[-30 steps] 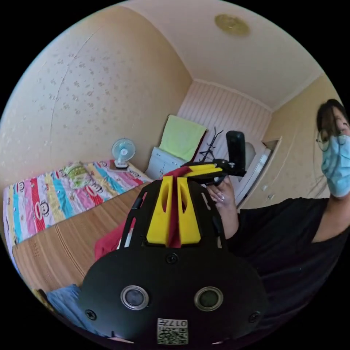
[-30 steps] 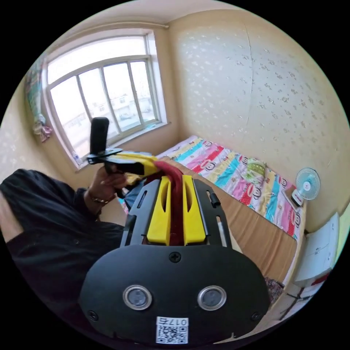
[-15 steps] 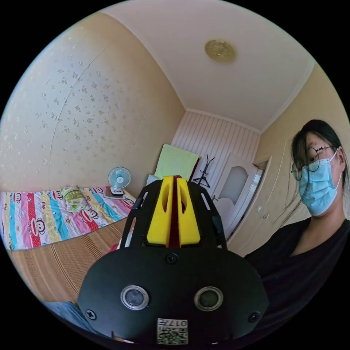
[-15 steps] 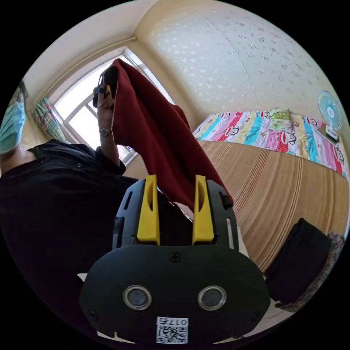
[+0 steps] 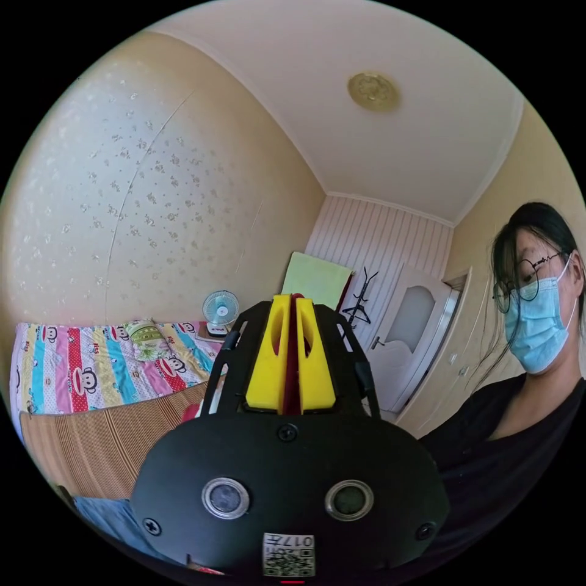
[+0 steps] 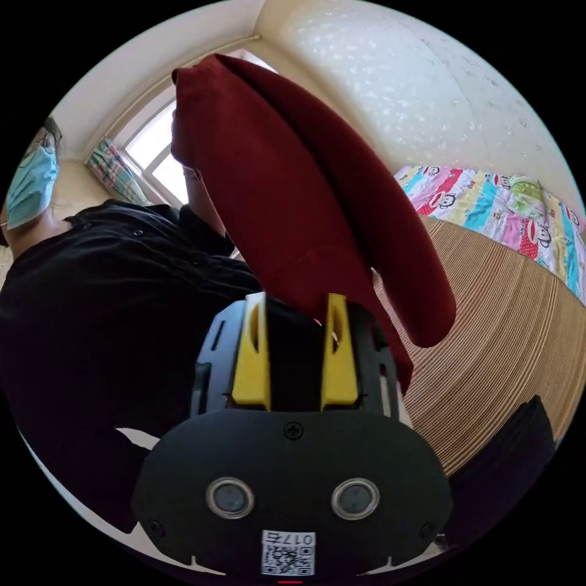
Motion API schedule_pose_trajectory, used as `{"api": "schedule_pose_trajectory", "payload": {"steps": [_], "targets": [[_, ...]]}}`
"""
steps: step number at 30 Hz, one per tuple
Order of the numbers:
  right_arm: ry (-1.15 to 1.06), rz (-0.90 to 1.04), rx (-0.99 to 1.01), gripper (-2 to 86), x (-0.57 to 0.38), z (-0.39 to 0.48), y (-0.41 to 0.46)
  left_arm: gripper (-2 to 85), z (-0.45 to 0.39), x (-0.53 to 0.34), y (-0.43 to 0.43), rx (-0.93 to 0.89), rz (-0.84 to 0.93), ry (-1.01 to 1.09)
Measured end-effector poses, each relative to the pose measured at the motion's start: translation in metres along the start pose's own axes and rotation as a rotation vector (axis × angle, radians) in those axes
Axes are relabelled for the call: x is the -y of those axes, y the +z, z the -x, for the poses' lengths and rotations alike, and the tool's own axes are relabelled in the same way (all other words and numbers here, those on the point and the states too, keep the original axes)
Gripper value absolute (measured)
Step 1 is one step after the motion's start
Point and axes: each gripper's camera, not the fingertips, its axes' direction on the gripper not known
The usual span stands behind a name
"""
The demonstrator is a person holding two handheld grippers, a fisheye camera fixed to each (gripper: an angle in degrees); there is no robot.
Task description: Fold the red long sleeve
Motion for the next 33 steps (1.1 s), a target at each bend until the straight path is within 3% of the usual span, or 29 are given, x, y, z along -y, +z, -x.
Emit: {"api": "schedule_pose_trajectory", "payload": {"steps": [4, 12, 18, 22, 25, 29, 33], "targets": [[0.033, -0.137, -0.105, 3.9, 0.01, -0.004, -0.041, -0.9, 0.027, 0.021, -0.027, 0.012, -0.003, -0.006], [-0.028, -0.648, -0.286, 2.4, 0.04, 0.055, -0.201, -0.8, 0.086, 0.032, -0.099, -0.07, 0.094, 0.095], [-0.05, -0.786, -0.426, 2.4, 0.093, 0.123, -0.25, -0.8, 0.13, 0.022, -0.145, -0.175, -0.085, -0.048], [0.046, -0.777, -0.477, 2.3, 0.149, 0.124, -0.284, -0.8, 0.16, 0.071, -0.126, -0.021, -0.01, -0.102], [0.122, -0.661, -0.57, 2.2, 0.21, 0.074, -0.304, -0.6, 0.228, 0.104, -0.079, 0.078, 0.098, -0.231], [0.248, -0.345, -0.723, 1.8, 0.294, -0.093, -0.284, 0.7, 0.389, 0.104, 0.023, 0.227, 0.285, -0.403], [0.313, -0.274, -0.82, 1.7, 0.3, -0.277, -0.216, 4.7, 0.531, 0.043, 0.095, 0.465, 0.327, -0.523]]}}
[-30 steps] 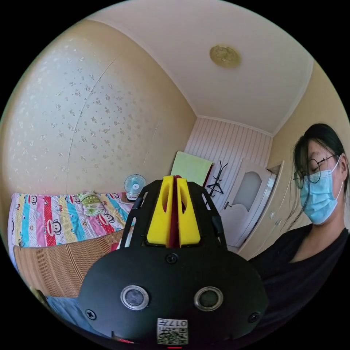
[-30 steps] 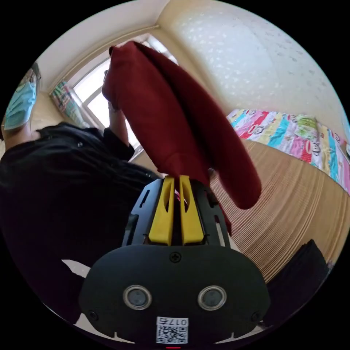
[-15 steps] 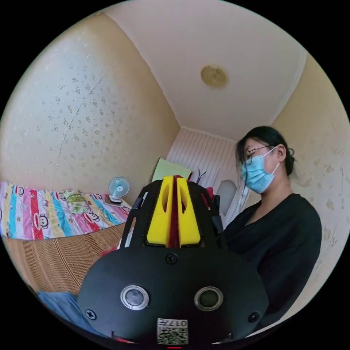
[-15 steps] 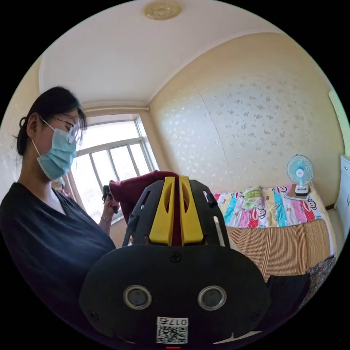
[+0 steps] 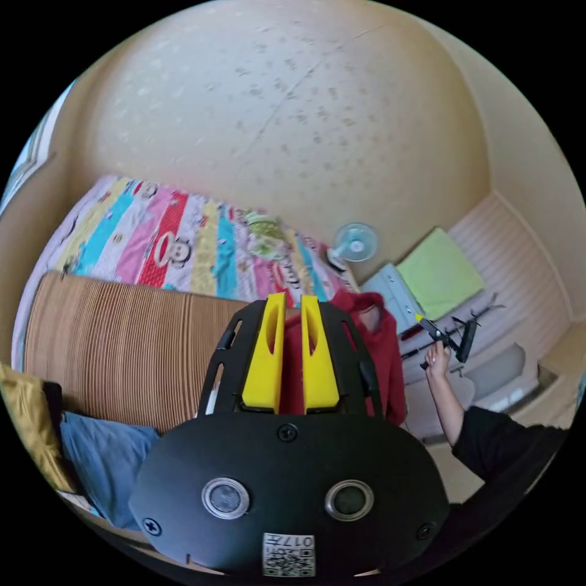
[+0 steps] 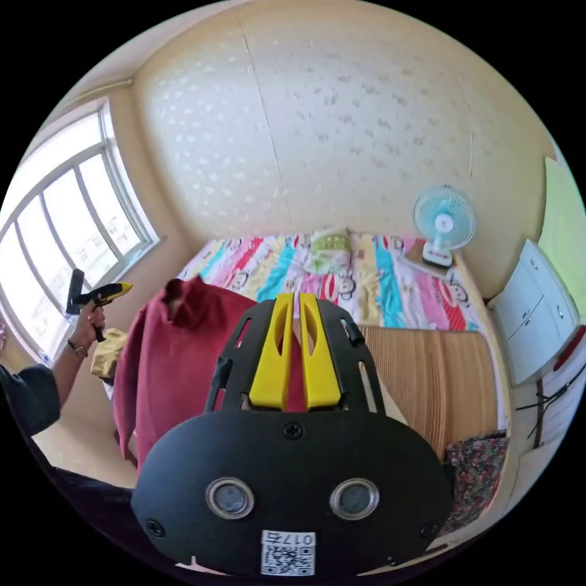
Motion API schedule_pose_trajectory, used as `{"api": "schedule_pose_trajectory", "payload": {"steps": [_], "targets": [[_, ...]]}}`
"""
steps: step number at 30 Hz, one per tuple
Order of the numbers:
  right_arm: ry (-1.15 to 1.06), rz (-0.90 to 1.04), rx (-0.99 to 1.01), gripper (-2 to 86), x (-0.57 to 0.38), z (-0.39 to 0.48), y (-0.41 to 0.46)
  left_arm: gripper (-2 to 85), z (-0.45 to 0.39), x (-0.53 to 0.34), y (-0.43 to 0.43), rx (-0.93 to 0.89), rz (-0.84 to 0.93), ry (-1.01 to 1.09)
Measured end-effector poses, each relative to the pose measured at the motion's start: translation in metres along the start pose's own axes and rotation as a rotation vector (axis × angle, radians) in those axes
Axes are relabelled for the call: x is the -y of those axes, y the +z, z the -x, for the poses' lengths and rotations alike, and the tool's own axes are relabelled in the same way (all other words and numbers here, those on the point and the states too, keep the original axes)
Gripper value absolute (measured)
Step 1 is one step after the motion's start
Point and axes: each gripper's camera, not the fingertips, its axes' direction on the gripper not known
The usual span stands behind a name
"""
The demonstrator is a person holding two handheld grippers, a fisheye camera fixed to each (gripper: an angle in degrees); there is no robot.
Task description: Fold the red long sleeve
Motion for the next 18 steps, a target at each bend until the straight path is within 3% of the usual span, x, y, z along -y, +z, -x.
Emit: {"api": "schedule_pose_trajectory", "payload": {"steps": [5, 11, 14, 16, 18], "targets": [[0.149, 0.148, 0.248, 1.3, -0.052, -0.032, 0.107, 5.8, 0.086, -0.058, 0.126, 0.04, 0.155, -0.109], [0.194, 0.619, 0.24, 0.9, -0.17, -0.004, 0.195, 6.4, 0.101, -0.188, 0.21, 0.119, 0.529, -0.068], [0.092, 0.77, 0.211, 0.8, -0.224, 0.017, 0.202, 5.1, 0.11, -0.243, 0.217, 0.169, 0.683, -0.072], [0.058, 0.883, 0.142, 0.8, -0.25, 0.02, 0.209, 5.0, 0.12, -0.255, 0.188, 0.177, 0.624, -0.158], [0.129, 0.761, 0.185, 0.7, -0.247, 0.006, 0.186, 5.7, 0.132, -0.258, 0.125, 0.168, 0.37, -0.31]]}}
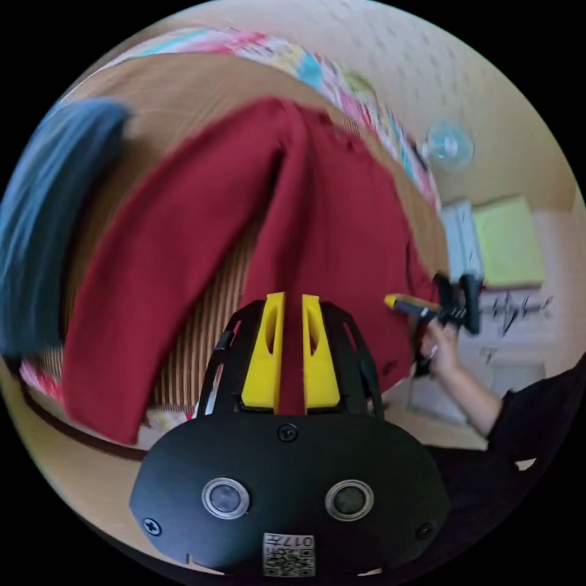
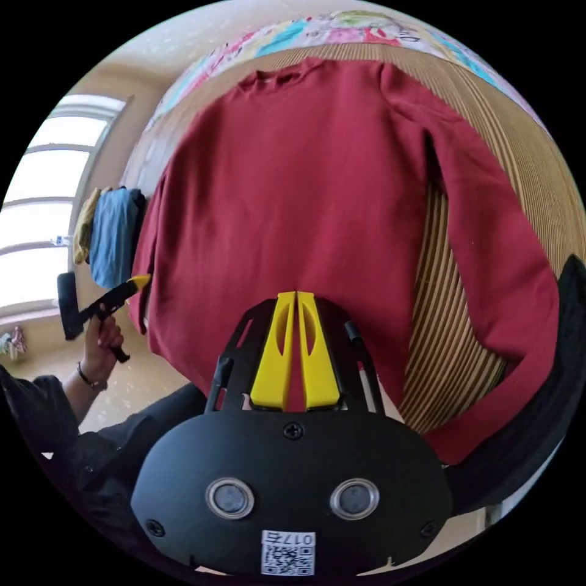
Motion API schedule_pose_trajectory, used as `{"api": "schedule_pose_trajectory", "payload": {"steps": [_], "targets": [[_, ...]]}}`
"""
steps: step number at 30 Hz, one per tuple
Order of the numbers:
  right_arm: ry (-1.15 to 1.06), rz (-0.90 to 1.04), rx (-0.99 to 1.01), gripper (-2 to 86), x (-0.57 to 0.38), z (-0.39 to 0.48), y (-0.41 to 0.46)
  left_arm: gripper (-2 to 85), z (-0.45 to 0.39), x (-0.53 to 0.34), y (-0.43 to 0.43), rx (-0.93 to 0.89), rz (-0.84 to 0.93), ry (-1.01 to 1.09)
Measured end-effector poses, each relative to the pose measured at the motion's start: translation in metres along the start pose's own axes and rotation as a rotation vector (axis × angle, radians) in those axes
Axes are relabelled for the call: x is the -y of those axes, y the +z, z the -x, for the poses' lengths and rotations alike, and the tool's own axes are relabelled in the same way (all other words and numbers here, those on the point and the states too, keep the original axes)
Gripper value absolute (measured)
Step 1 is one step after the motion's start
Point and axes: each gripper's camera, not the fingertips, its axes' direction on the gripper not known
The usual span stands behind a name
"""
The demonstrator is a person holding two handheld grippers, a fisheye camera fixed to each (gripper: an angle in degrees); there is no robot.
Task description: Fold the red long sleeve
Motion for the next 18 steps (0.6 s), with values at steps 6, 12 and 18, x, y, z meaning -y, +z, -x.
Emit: {"api": "schedule_pose_trajectory", "payload": {"steps": [6, 12, 18], "targets": [[0.126, 0.047, 0.206, 0.7, 0.025, -0.041, -0.02, 12.0, 0.127, -0.097, -0.083, -0.423, -0.375, -0.89], [0.059, 0.046, 0.131, 0.7, 0.033, -0.035, -0.044, 12.7, 0.166, -0.16, -0.042, -0.64, -0.56, -1.317], [0.058, 0.08, 0.171, 0.6, 0.042, -0.048, -0.062, 3.8, 0.169, -0.16, -0.061, -0.648, -0.771, -1.362]]}}
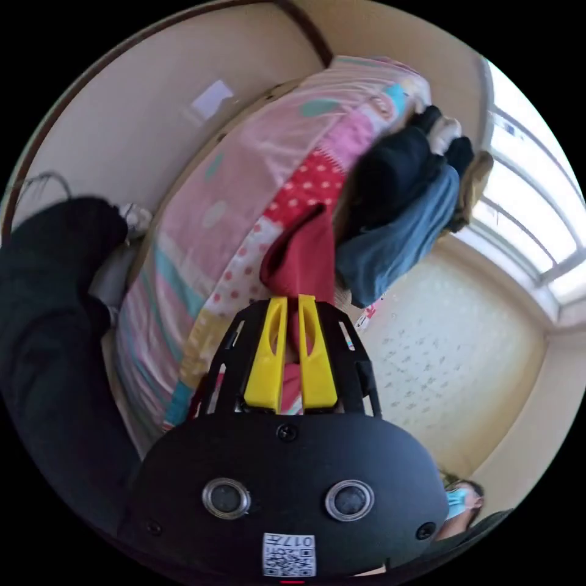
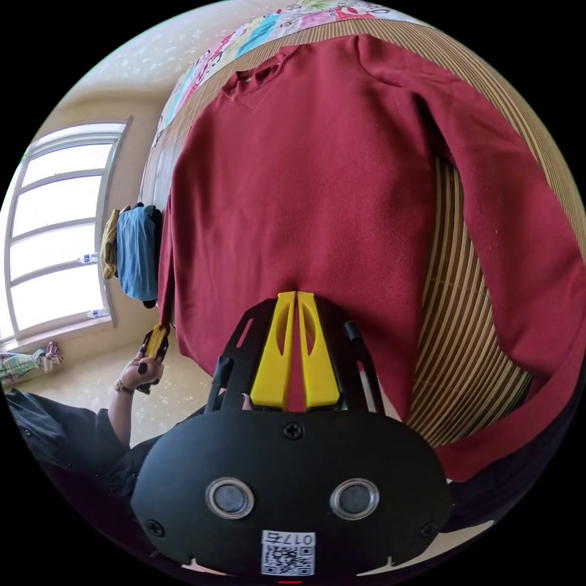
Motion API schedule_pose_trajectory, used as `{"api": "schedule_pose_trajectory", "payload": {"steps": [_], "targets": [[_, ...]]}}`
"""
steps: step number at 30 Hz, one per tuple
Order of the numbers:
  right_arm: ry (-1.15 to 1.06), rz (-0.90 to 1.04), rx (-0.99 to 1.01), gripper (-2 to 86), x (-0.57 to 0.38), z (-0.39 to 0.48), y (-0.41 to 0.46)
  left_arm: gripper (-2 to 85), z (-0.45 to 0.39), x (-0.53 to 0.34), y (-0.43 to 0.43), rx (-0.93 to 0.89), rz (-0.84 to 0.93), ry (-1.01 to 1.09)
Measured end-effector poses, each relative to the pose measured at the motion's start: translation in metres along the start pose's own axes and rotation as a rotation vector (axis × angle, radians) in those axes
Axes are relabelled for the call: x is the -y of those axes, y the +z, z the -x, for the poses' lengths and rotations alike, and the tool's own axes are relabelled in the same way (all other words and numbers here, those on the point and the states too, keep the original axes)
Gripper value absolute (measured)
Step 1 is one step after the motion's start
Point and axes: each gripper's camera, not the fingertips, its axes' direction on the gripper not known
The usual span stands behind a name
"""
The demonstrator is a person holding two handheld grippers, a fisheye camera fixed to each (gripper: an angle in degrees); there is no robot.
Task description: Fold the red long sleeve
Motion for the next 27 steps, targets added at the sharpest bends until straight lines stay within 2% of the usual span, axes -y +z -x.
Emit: {"api": "schedule_pose_trajectory", "payload": {"steps": [3, 9, 11, 16, 18, 20, 21, 23, 25, 27], "targets": [[-0.006, 0.023, -0.023, 0.6, 0.004, 0.003, -0.008, 3.1, -0.059, 0.001, -0.013, 0.066, -0.007, 0.232], [-0.012, 0.027, -0.095, 0.6, 0.008, 0.015, -0.015, 3.0, -0.229, -0.08, -0.01, -0.11, 0.003, 0.768], [-0.006, 0.007, -0.077, 0.6, 0.006, 0.015, -0.016, 3.2, -0.289, -0.142, 0.016, -0.165, 0.016, 1.063], [0.026, -0.043, 0.006, 0.6, -0.005, 0.002, -0.023, 3.5, -0.344, -0.303, 0.132, -0.306, 0.116, 1.558], [0.036, -0.048, 0.072, 0.6, -0.009, -0.01, -0.028, 3.8, -0.336, -0.365, 0.193, -0.344, 0.3, 1.623], [0.043, -0.051, 0.116, 0.6, -0.013, -0.019, -0.031, 4.6, -0.294, -0.441, 0.279, -0.349, 0.665, 1.62], [0.048, -0.057, 0.14, 0.6, -0.016, -0.024, -0.032, 4.9, -0.278, -0.457, 0.297, -0.333, 0.738, 1.609], [0.057, -0.074, 0.18, 0.6, -0.021, -0.031, -0.032, 5.2, -0.202, -0.509, 0.356, -0.189, 1.028, 1.567], [0.07, -0.097, 0.221, 0.5, -0.028, -0.037, -0.031, 5.8, -0.152, -0.529, 0.374, -0.078, 1.212, 1.547], [0.094, -0.118, 0.272, 0.6, -0.036, -0.045, -0.029, 6.4, -0.119, -0.526, 0.368, 0.008, 1.231, 1.539]]}}
